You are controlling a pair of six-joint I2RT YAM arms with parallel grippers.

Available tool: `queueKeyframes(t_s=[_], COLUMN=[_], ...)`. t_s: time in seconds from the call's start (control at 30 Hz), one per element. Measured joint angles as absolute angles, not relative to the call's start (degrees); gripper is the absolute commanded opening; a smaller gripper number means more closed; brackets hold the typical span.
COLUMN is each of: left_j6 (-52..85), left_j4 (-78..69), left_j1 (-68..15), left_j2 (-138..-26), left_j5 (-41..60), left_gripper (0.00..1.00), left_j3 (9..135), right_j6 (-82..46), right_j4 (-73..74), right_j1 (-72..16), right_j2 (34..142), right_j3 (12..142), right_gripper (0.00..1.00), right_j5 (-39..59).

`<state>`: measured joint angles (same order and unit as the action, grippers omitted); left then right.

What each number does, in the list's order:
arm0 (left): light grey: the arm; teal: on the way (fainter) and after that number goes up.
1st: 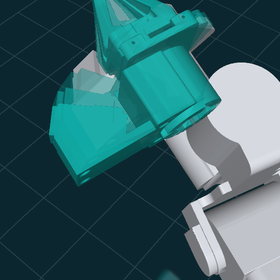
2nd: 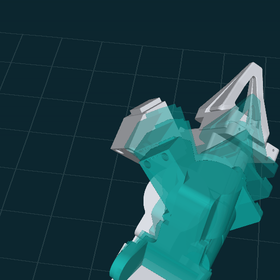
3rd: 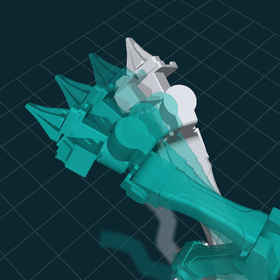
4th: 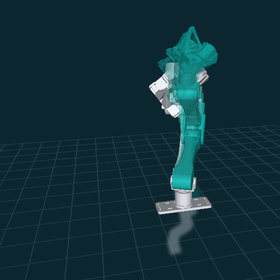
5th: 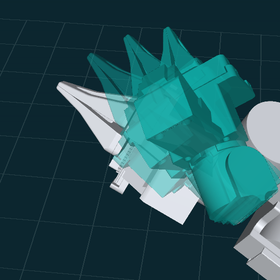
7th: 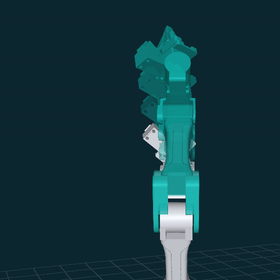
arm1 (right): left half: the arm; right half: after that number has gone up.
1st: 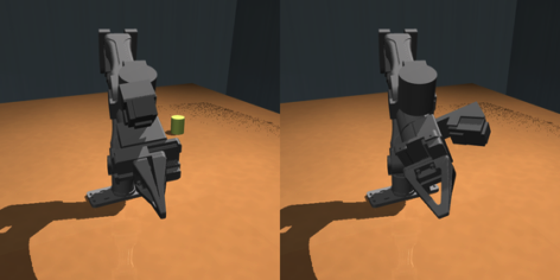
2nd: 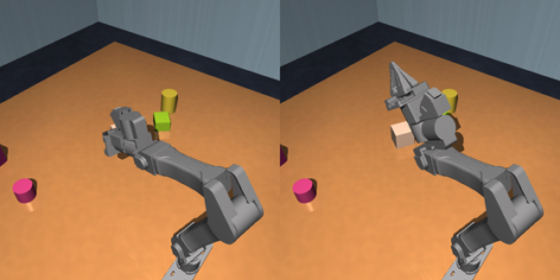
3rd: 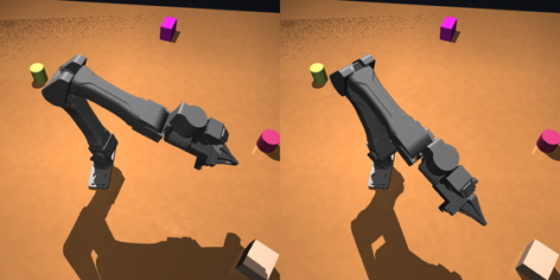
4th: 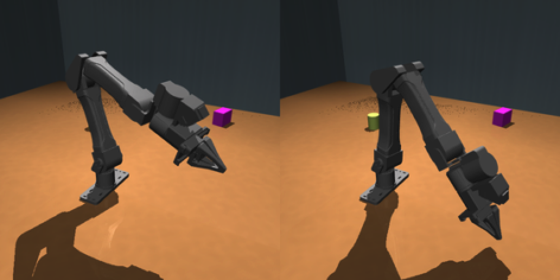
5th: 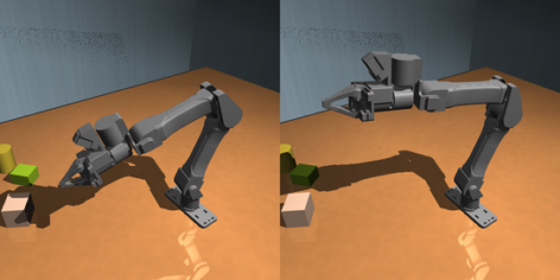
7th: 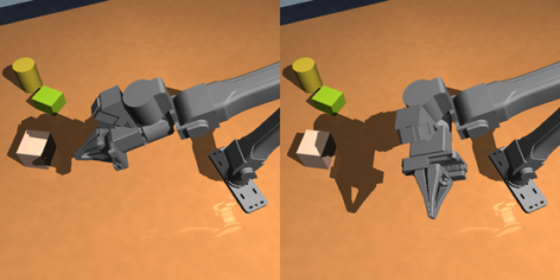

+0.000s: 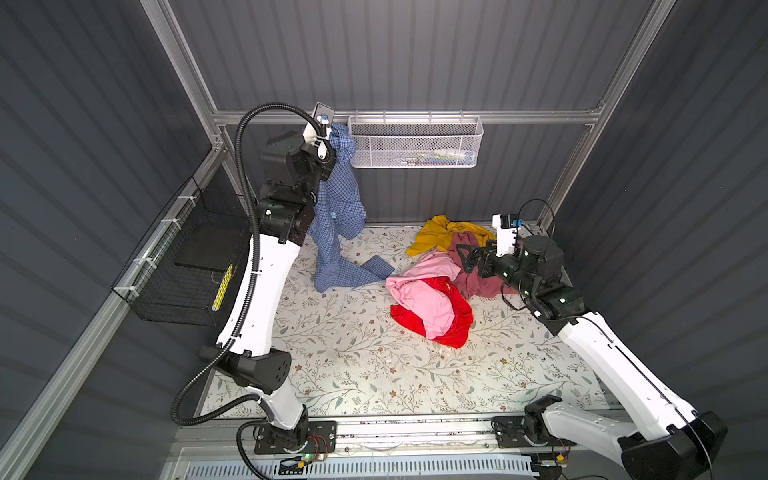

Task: Pick out a specific cloth from the pile
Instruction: 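Lower the plaid shirt with the left gripper onto the table away from the pile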

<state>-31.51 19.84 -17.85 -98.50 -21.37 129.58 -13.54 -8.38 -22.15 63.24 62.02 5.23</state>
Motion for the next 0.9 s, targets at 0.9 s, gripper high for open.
queueKeyframes(t_s=[0.9], left_j6=[-20.5], left_j4=[22.2], left_j1=[-11.1], left_j2=[-90.4], left_j5=[-0.4], left_gripper=[0.0], left_j3=[97.0], right_j6=[-14.8], right_j4=[-7.2], right_j1=[-22.3], right_j2=[67.3], right_j3=[62.0], right_gripper=[0.99], right_j5=[8.2])
